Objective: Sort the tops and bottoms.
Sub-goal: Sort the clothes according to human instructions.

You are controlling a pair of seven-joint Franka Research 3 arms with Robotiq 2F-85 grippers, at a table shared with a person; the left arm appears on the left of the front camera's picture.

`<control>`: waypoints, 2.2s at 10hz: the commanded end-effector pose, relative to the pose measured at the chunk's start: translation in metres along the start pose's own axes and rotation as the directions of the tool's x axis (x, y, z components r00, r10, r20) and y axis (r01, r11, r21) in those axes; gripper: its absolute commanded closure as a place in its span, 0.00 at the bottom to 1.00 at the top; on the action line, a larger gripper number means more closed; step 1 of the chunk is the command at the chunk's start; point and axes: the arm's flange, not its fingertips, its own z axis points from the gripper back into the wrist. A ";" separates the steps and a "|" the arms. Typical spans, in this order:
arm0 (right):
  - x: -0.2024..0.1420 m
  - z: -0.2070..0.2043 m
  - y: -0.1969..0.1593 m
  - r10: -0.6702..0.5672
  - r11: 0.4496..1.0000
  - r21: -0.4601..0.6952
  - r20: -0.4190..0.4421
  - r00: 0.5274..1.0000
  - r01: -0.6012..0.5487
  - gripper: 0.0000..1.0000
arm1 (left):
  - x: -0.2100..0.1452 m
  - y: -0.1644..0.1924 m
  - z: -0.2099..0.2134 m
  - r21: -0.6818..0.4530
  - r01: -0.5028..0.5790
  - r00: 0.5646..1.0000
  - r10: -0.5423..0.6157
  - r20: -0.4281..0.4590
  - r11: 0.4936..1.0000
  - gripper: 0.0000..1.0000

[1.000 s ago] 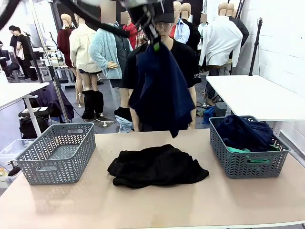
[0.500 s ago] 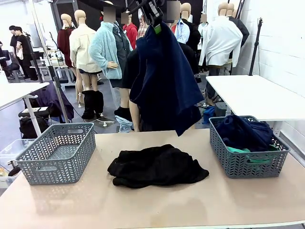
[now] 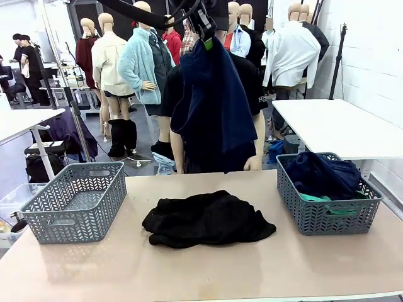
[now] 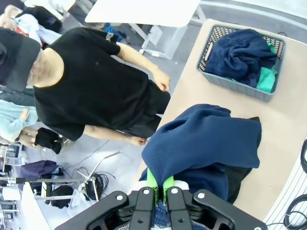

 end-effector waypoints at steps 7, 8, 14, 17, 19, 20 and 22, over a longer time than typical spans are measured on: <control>0.000 0.000 0.000 0.006 1.000 -0.015 -0.009 1.000 -0.006 0.00 | 0.004 0.005 0.006 0.012 -0.001 1.000 0.001 0.014 1.000 1.00; 0.000 0.000 0.000 0.006 1.000 -0.015 -0.009 1.000 -0.006 0.00 | 0.004 0.005 0.006 0.012 -0.001 1.000 0.001 0.014 1.000 1.00; 0.000 0.000 0.000 0.006 1.000 -0.015 -0.009 1.000 -0.006 0.00 | 0.004 0.005 0.006 0.012 -0.001 1.000 0.001 0.014 1.000 1.00; 0.000 0.000 0.000 0.006 1.000 -0.015 -0.009 1.000 -0.006 0.00 | 0.004 0.005 0.006 0.012 -0.001 1.000 0.001 0.014 1.000 1.00; 0.000 0.000 0.000 0.006 1.000 -0.015 -0.009 1.000 -0.006 0.00 | 0.004 0.005 0.006 0.012 -0.001 1.000 0.001 0.014 1.000 1.00; 0.000 0.000 0.000 0.006 1.000 -0.015 -0.009 1.000 -0.006 0.00 | 0.004 0.005 0.006 0.012 -0.001 1.000 0.001 0.014 1.000 1.00; 0.000 0.000 0.000 0.006 1.000 -0.015 -0.009 1.000 -0.006 0.00 | 0.004 0.005 0.006 0.012 -0.001 1.000 0.001 0.014 1.000 1.00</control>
